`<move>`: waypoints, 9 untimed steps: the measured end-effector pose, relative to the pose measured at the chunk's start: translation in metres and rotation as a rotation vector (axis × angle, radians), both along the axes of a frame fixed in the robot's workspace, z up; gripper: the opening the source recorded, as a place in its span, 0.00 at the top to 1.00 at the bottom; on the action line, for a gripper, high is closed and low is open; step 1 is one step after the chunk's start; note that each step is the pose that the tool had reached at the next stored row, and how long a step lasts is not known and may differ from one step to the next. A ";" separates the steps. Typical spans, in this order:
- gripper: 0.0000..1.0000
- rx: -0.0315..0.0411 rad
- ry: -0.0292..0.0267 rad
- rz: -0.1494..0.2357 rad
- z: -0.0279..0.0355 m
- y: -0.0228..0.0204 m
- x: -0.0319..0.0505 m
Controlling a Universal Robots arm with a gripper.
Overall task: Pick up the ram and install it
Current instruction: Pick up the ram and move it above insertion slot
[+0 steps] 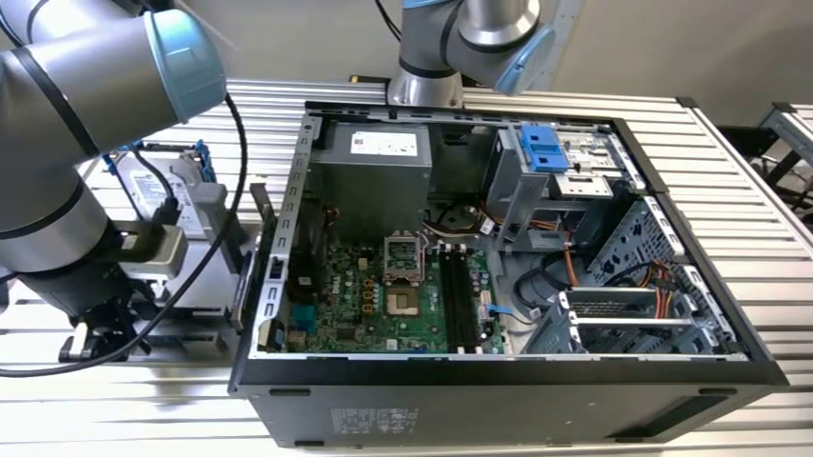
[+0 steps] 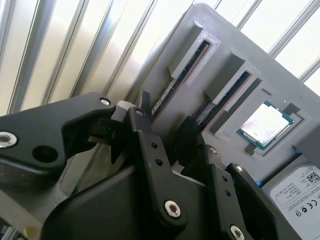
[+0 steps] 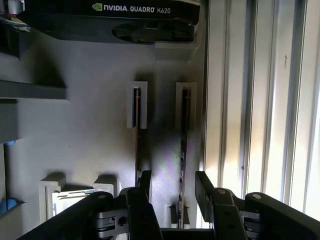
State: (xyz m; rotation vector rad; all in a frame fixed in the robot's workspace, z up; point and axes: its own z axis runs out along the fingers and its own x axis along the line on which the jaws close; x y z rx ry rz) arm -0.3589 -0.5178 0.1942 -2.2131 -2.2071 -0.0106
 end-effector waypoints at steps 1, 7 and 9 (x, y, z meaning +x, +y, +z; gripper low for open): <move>0.00 -0.0001 0.0000 0.000 0.0000 0.0000 -0.0005; 0.00 -0.0001 0.0000 0.000 -0.0002 0.0000 -0.0034; 0.00 0.0000 0.0000 0.000 -0.0002 0.0000 -0.0038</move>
